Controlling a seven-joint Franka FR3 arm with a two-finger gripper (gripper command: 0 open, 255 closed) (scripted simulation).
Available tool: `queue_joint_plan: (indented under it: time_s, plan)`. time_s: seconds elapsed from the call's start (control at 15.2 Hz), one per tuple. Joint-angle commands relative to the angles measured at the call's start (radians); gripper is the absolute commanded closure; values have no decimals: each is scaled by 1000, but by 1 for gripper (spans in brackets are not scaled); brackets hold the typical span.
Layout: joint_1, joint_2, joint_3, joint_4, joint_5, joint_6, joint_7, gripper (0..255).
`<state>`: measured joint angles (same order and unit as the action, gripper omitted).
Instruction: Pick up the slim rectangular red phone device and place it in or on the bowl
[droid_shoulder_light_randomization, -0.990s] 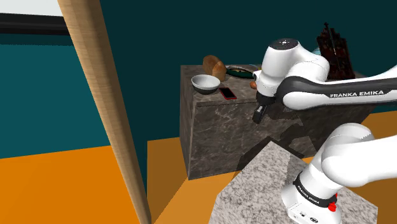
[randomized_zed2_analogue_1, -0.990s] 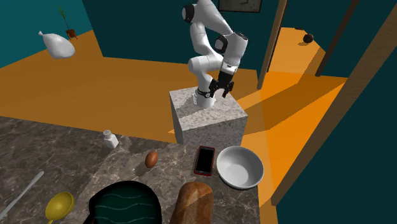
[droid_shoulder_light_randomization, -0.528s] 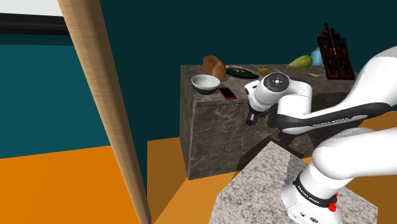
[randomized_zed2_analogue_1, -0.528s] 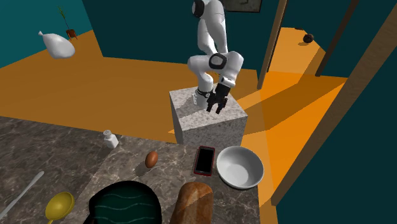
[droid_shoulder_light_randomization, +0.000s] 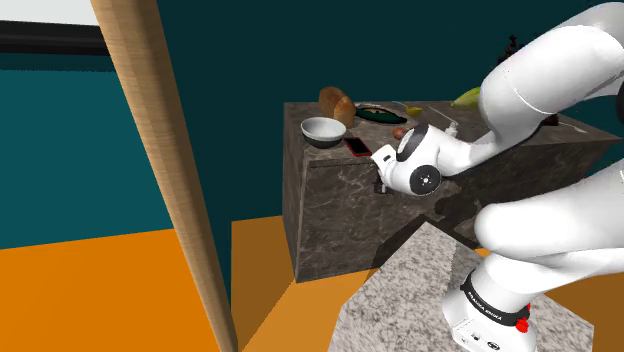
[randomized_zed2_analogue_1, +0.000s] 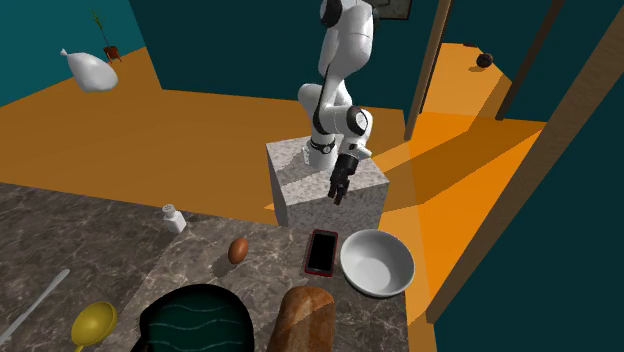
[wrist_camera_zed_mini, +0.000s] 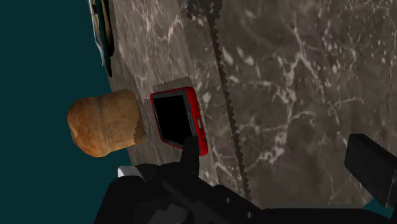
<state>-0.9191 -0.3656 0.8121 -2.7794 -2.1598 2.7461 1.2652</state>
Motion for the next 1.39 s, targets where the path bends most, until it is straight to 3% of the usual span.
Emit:
queue_joint_plan:
  time_s: [0.0,0.2,0.26,0.73,1.25,1.32]
  plan:
    - [-6,141,16,42,-218,-190,101,0]
    - [-45,314,43,77,-417,-433,94,0]
    - [-48,339,42,83,-444,-465,86,0]
    - [-70,505,6,185,-499,-512,-1,0]
    - [-69,505,5,185,-499,-511,0,0]
    - [-69,505,5,185,-499,-511,0,255]
